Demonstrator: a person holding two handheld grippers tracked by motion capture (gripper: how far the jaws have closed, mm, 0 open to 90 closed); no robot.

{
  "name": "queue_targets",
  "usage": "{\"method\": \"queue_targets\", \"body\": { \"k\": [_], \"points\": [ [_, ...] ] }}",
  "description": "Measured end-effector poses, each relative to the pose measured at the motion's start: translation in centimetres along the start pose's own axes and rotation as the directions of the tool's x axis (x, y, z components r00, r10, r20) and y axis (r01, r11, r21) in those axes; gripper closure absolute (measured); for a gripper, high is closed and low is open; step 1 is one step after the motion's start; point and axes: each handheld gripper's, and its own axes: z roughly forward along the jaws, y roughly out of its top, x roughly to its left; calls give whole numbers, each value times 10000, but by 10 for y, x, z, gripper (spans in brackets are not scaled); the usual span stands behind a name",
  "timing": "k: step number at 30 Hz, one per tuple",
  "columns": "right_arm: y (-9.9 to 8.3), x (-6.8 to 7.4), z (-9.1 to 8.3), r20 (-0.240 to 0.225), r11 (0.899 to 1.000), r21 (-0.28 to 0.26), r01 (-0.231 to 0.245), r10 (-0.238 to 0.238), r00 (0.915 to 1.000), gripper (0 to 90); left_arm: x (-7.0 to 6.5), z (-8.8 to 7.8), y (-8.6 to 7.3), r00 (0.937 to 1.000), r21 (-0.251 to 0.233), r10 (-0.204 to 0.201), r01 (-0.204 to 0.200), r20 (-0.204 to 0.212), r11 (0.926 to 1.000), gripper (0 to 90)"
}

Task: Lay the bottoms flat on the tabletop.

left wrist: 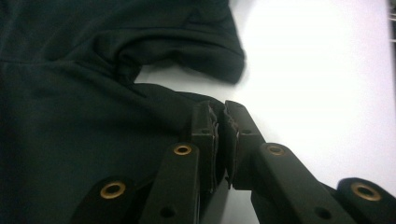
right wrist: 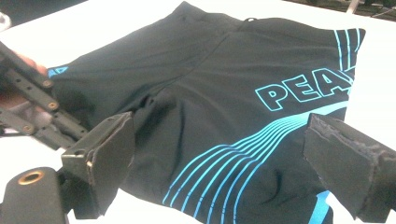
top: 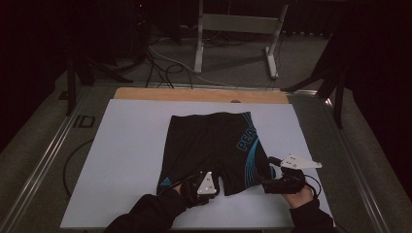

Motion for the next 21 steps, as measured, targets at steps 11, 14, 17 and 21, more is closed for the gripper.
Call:
{"method": "queue_targets", "body": {
  "k": [11, 14, 17, 21],
  "points": [
    [1, 1, 0, 33, 10000, 30, 18, -18, 10000, 100, -8, 0, -4, 10000, 109, 20, -19, -78, 9999, 831],
    [0, 0, 1, -11, 10000, 30, -33, 33, 10000, 100, -9, 4, -3, 10000, 67, -24, 24, -35, 10000, 814],
    [-1, -1, 1, 18, 10000, 61, -37, 36, 10000, 100, -9, 4, -2, 9999, 55, -12, 11, 146, 10000, 743],
    [-2, -2, 2, 88, 10000, -8, -17, 17, 10000, 100, -9, 1, 5, 9989, -436, -282, 298, 371, 9986, 563]
  ]
}}
